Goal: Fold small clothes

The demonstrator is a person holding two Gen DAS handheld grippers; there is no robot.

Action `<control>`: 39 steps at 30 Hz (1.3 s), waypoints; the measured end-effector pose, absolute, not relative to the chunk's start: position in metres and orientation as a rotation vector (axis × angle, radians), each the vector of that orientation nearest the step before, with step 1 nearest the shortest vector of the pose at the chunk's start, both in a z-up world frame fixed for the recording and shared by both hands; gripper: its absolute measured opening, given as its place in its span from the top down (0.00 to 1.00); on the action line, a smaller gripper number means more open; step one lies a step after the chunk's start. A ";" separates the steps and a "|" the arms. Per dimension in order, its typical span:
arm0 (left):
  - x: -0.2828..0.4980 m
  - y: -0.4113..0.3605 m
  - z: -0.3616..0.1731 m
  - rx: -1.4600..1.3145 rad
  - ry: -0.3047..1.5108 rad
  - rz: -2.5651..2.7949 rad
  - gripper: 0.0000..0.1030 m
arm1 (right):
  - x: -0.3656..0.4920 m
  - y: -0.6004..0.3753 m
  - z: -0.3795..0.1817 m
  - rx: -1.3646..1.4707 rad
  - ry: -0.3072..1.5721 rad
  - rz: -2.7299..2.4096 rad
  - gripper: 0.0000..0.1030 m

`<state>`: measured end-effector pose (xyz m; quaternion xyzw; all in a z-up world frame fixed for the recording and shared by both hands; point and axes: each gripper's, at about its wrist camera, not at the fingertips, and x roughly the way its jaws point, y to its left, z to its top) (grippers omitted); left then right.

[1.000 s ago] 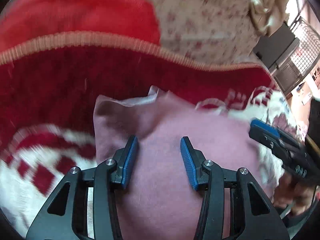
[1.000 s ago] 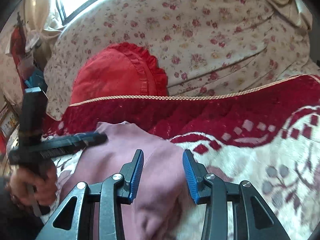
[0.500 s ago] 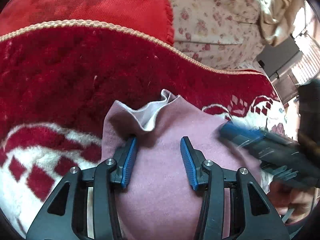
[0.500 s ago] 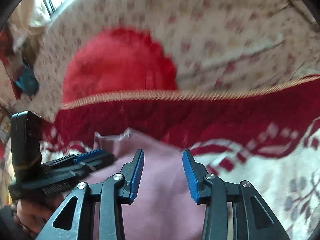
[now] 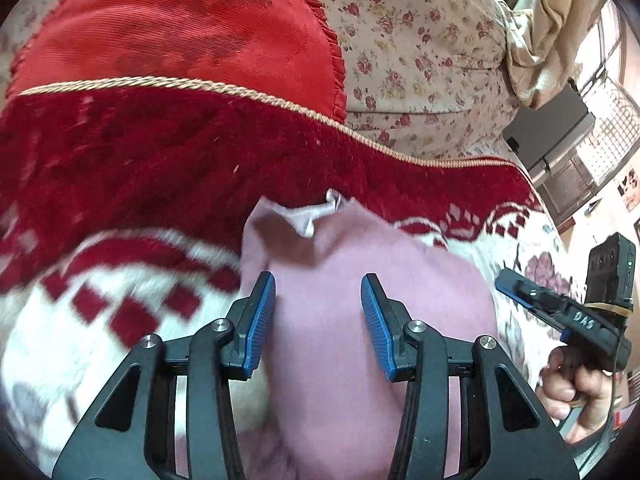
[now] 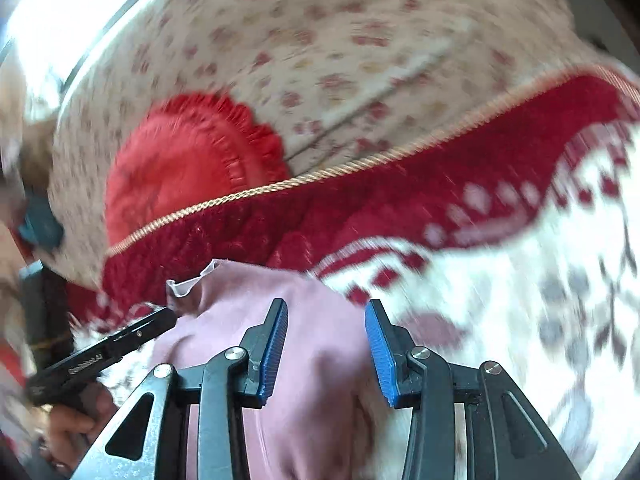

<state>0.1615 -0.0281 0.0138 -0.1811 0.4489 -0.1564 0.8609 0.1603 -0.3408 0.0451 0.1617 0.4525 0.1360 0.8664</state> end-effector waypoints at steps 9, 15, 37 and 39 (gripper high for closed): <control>0.107 -0.015 -0.013 -0.650 1.017 -0.420 0.42 | 0.093 -0.340 0.025 0.493 0.942 0.493 0.44; 0.118 -0.015 -0.017 -0.744 0.989 -0.488 0.30 | 0.109 -0.334 -0.012 0.499 1.006 0.444 0.42; 0.105 -0.033 0.015 -0.464 0.871 -0.438 0.74 | 0.130 -0.339 -0.016 0.701 0.953 0.593 0.75; 0.098 -0.029 0.029 -0.428 0.840 -0.442 0.74 | 0.127 -0.334 -0.008 0.732 0.929 0.638 0.75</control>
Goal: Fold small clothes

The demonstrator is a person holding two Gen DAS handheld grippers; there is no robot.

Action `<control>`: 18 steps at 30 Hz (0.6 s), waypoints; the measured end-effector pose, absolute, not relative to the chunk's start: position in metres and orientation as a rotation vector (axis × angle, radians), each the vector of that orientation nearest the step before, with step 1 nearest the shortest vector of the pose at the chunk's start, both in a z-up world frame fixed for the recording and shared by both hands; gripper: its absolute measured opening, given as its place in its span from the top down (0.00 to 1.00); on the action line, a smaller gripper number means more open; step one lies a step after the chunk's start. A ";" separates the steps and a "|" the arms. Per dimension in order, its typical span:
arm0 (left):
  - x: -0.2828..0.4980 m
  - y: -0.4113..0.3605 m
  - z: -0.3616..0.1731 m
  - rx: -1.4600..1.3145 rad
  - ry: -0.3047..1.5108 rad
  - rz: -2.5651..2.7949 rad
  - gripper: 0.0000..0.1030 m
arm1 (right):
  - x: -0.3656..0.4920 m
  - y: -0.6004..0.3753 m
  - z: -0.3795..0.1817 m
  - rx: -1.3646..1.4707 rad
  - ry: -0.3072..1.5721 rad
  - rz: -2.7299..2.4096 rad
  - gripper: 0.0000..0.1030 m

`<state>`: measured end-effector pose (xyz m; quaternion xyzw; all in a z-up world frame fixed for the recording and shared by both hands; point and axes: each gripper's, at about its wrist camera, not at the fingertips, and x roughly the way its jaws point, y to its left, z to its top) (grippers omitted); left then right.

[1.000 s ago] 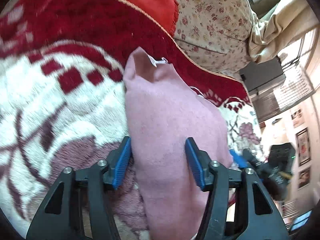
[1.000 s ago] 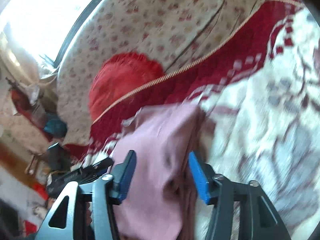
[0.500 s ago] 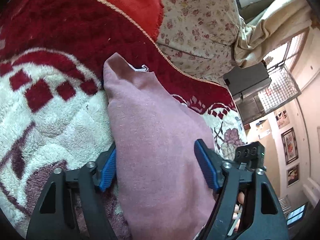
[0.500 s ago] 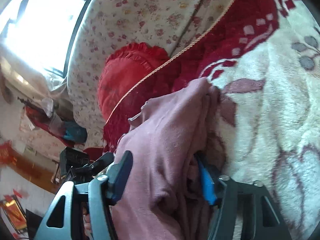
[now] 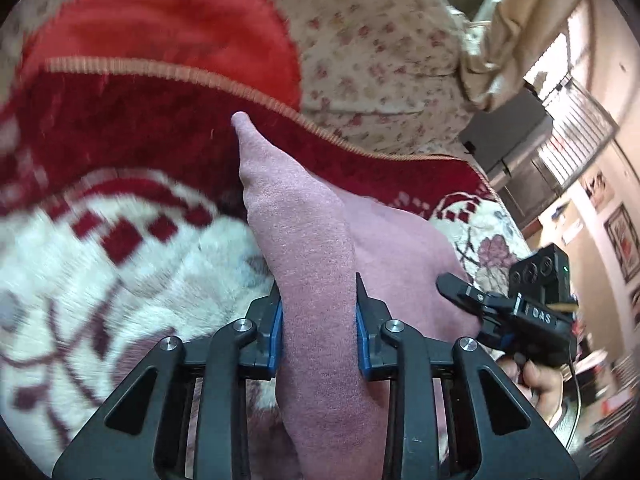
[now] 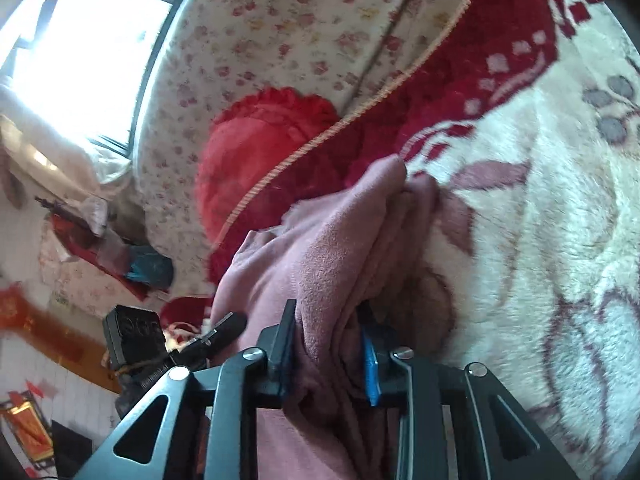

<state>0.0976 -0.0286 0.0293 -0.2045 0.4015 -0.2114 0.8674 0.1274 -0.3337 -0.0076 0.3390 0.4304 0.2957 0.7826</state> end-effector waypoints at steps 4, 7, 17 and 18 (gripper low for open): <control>0.085 0.011 0.055 -0.466 0.814 -0.436 0.74 | 0.126 -0.313 0.002 0.778 0.923 0.725 0.75; 0.078 0.044 0.050 -0.562 0.833 -0.403 0.74 | 0.127 -0.286 0.011 0.776 0.928 0.811 0.76; 0.096 0.047 0.012 -0.481 0.993 -0.193 0.59 | 0.142 -0.248 -0.023 0.690 1.153 0.646 0.66; 0.092 0.048 0.017 -0.462 0.963 -0.173 0.59 | 0.142 -0.247 -0.018 0.664 1.141 0.636 0.66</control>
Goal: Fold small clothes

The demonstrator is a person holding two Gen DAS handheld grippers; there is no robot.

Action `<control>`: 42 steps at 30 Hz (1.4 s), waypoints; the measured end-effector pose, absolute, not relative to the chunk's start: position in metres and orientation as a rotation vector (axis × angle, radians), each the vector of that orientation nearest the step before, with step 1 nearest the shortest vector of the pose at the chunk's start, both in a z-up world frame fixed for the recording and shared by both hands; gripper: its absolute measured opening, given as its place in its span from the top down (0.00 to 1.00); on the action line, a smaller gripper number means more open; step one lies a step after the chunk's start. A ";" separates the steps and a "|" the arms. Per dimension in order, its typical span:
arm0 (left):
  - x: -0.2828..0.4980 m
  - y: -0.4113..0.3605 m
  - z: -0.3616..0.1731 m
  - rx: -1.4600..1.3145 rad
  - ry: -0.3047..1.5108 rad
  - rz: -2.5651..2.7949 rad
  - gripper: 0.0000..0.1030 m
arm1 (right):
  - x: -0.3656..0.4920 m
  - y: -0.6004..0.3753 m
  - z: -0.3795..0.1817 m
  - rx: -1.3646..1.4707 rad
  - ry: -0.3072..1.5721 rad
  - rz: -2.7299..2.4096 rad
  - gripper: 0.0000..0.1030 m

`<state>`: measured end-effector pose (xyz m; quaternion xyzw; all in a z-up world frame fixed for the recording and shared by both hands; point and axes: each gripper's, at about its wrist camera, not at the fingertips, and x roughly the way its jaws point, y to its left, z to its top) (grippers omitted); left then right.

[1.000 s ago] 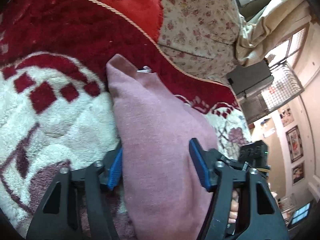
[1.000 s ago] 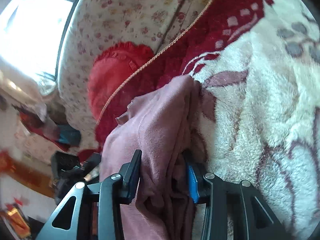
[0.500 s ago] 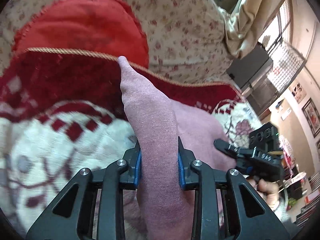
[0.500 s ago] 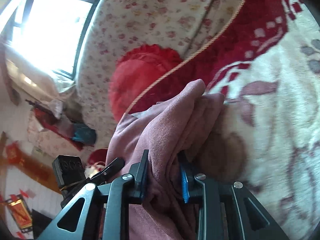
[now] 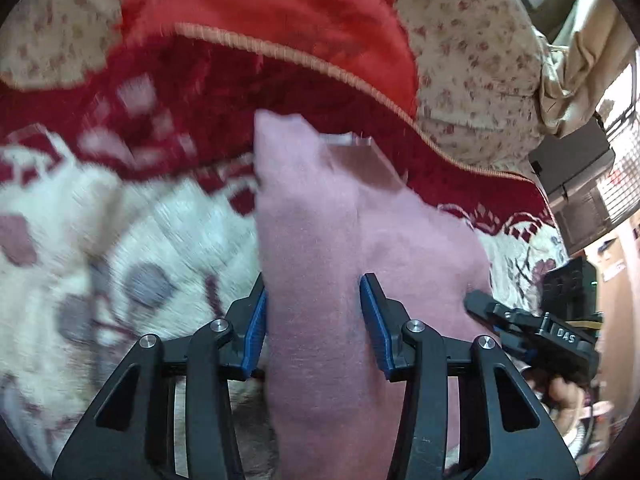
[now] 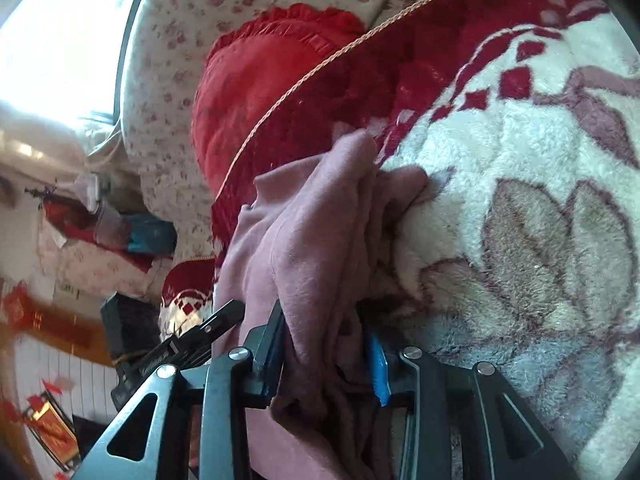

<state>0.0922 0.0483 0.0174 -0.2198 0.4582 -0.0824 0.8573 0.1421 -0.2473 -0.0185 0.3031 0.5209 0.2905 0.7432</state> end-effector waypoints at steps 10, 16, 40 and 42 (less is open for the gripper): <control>0.049 0.018 0.065 -0.203 0.665 -0.181 0.33 | 0.075 -0.205 0.082 -0.034 0.675 0.579 0.66; 0.080 -0.004 0.011 -0.183 0.909 -0.176 0.31 | 0.089 -0.168 0.011 -0.228 0.899 0.641 0.65; 0.044 -0.019 0.028 -0.083 0.878 -0.133 0.07 | 0.019 -0.175 0.033 -0.313 0.827 0.500 0.39; 0.030 -0.018 0.033 -0.078 0.880 -0.112 0.07 | -0.003 -0.188 0.034 -0.276 0.840 0.426 0.39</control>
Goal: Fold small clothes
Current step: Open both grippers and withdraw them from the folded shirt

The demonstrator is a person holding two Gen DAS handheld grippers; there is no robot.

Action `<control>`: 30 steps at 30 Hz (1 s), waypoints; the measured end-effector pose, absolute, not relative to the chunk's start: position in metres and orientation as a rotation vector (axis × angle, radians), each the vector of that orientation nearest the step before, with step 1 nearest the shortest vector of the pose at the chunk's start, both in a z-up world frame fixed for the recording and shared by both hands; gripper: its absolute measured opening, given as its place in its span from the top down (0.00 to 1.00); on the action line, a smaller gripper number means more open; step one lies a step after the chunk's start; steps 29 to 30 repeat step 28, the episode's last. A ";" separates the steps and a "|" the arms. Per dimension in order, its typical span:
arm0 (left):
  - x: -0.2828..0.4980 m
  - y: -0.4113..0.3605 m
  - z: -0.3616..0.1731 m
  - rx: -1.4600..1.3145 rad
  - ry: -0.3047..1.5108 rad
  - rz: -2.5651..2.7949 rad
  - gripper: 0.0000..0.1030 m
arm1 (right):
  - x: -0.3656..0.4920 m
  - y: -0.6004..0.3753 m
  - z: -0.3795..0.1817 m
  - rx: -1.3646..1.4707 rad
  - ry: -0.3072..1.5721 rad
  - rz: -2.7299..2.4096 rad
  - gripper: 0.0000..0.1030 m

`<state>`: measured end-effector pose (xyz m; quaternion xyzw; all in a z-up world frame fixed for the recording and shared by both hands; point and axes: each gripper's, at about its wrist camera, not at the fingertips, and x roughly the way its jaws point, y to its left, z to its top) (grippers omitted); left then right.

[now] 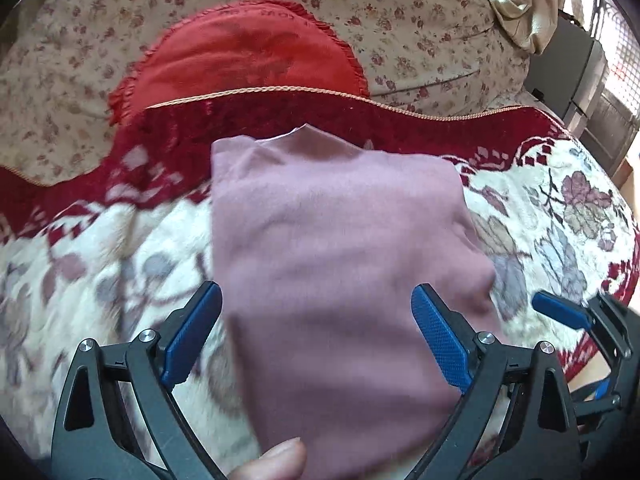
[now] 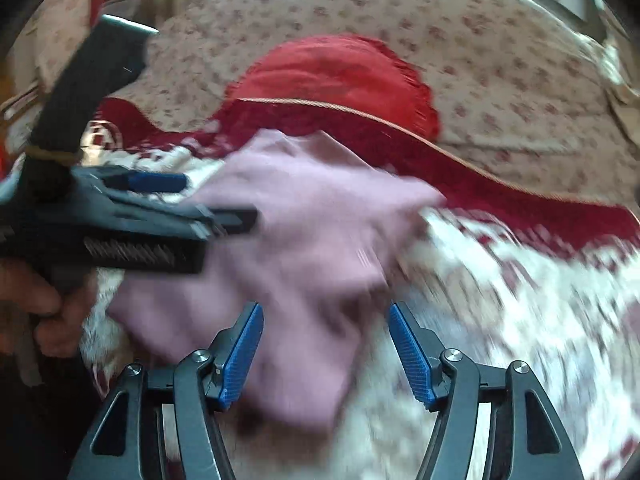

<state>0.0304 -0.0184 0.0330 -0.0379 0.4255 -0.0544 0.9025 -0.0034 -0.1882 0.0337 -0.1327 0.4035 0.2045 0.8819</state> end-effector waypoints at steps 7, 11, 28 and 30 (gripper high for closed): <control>-0.032 -0.019 0.049 -0.064 0.822 -0.057 0.07 | -0.050 -0.222 0.037 -0.100 0.836 0.325 0.39; -0.051 -0.024 0.048 -0.039 0.820 -0.040 0.07 | -0.055 -0.231 0.040 -0.060 0.822 0.312 0.39; -0.059 -0.028 0.042 -0.033 0.795 -0.067 0.07 | -0.057 -0.227 0.045 -0.055 0.783 0.340 0.39; -0.059 -0.028 0.042 -0.033 0.795 -0.067 0.07 | -0.057 -0.227 0.045 -0.055 0.783 0.340 0.39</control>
